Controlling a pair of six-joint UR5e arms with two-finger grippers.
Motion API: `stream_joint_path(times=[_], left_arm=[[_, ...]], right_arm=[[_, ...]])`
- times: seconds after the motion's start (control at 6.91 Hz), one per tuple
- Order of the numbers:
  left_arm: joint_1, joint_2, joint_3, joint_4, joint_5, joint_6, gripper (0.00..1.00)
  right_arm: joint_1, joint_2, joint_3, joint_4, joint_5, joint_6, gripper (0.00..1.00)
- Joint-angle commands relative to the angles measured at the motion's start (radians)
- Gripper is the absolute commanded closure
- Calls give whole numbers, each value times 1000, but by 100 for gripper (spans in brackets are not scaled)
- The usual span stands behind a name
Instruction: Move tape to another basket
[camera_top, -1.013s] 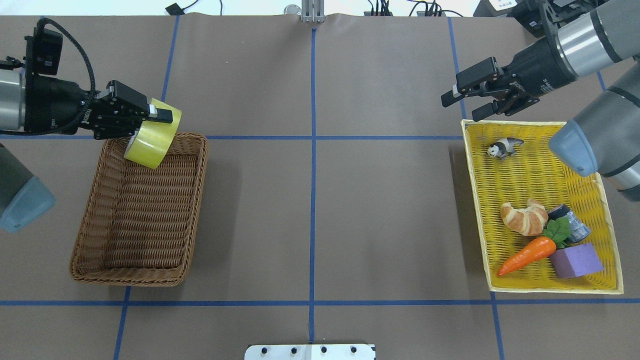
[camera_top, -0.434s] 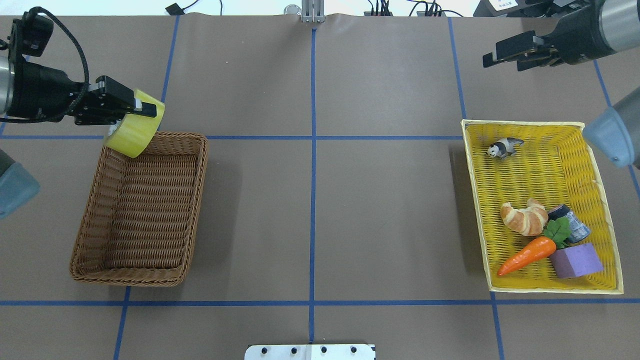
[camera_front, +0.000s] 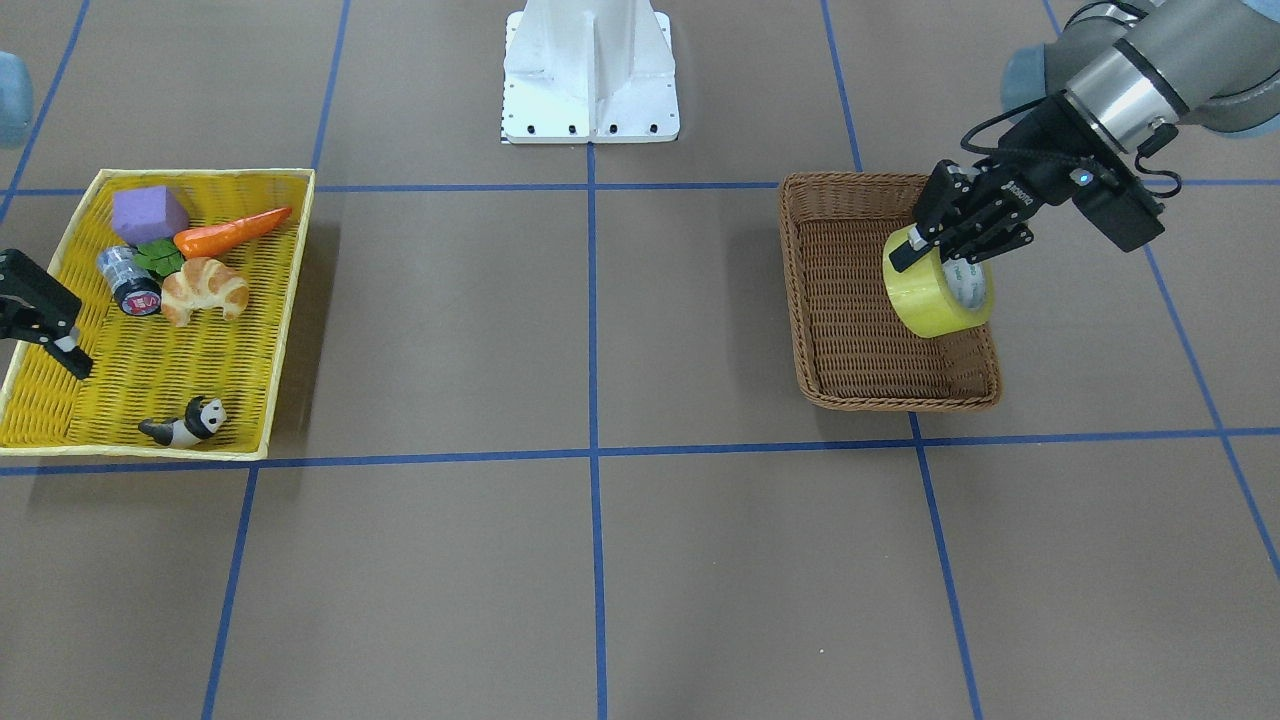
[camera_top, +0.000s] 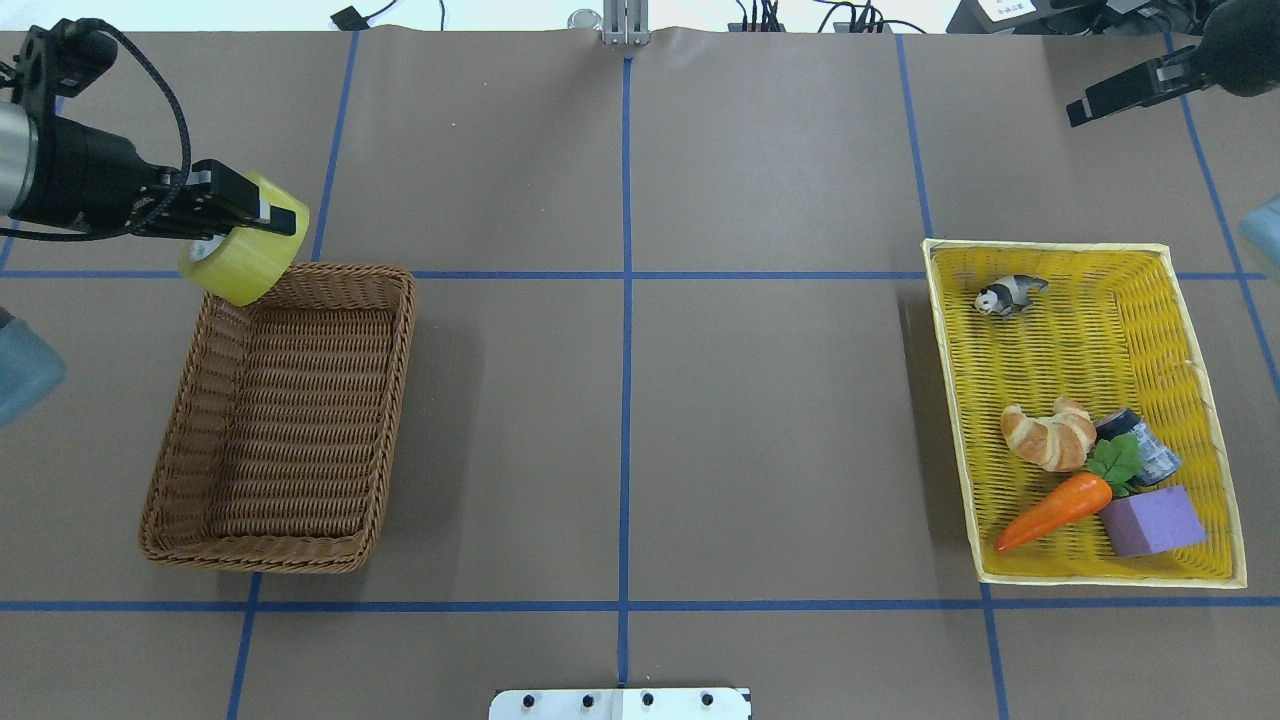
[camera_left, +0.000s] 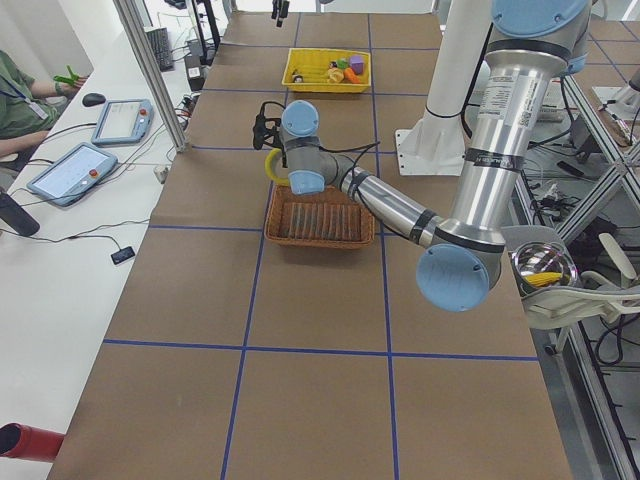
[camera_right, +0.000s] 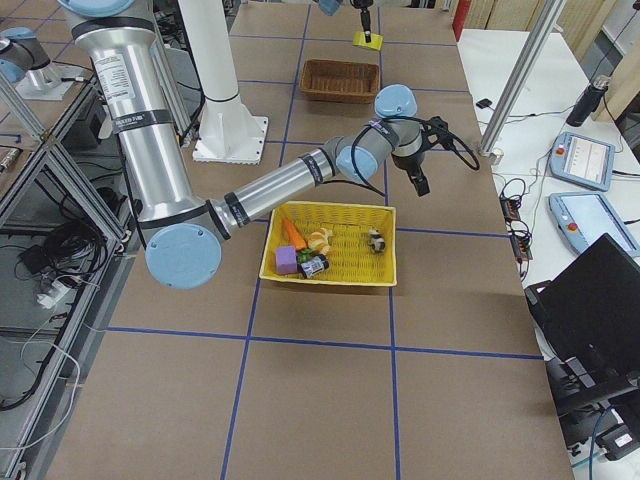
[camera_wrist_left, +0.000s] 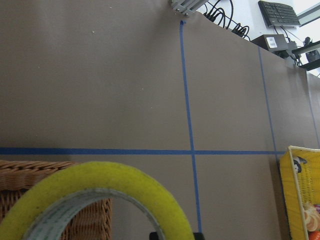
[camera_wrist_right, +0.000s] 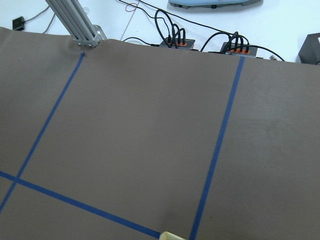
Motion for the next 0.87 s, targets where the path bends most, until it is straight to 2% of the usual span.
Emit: stream_joint_path(times=[0.0,0.14,0.43,0.58,0.72], left_arm=[[7,1,-123,325,12,205,100],[11,1,-181,484,25,290,100],[68,10,-254,723,176,377,100],[99,9,-257,765,202,375,100],[134,7,-246,792,204,372,100]], right_arm=[[60,-4,28,-246,5,-258,0],[71,-4,48,-367,0,-334,0],[78,-1,81,-568,-1,-365,0],[73,-4,83,-651,-1,-373,0],[71,-46,92,-660,5,-411,0]])
